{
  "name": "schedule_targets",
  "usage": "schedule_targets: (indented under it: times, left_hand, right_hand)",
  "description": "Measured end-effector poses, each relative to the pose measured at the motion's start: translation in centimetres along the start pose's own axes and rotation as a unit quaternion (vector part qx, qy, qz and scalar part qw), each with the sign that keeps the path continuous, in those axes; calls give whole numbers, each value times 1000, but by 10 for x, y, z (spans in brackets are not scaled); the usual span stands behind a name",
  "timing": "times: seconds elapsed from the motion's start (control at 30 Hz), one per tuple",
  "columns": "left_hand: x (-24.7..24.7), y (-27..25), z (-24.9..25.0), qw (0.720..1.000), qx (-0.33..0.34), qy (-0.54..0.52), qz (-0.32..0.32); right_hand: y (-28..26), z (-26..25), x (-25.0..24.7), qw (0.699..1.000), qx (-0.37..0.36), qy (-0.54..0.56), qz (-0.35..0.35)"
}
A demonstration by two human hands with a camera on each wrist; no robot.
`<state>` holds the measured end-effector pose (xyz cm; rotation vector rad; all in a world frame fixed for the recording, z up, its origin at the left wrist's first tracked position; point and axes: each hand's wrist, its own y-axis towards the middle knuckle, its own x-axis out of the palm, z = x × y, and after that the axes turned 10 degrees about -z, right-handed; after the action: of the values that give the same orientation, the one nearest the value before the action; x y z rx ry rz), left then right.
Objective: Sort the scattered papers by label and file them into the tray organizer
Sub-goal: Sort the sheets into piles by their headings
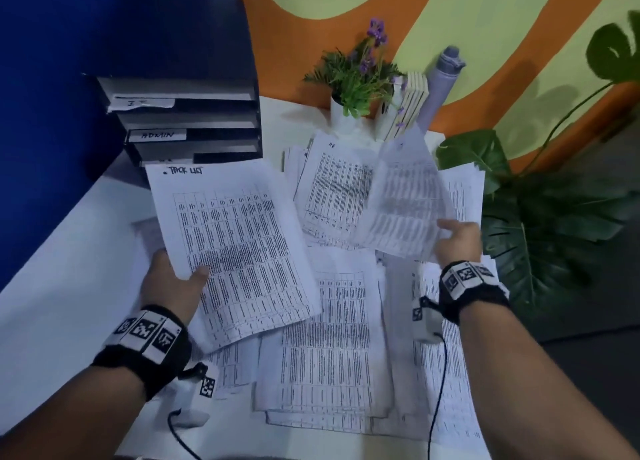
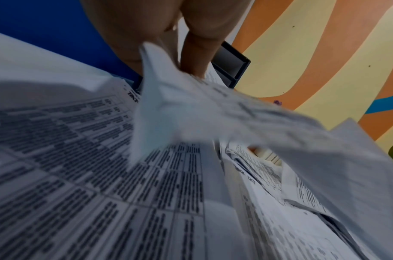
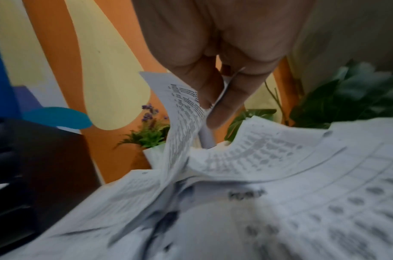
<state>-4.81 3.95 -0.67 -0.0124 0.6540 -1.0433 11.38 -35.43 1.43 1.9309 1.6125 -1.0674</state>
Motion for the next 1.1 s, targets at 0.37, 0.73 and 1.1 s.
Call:
schedule_targets:
  times: [0.37,0.73,1.1]
  left_hand:
    - [37,-12,-4,996,-45,30,-65]
    - [54,-10,-9,995,-43,-1,-89]
    - [36,-3,-22,993,-65,-44,-85]
  right_hand:
    - [51,10,-15,963,66,-261,-29]
    - [-78,-21,94,926,23,155,-343]
    - [-83,-2,94,943,99,214,-234]
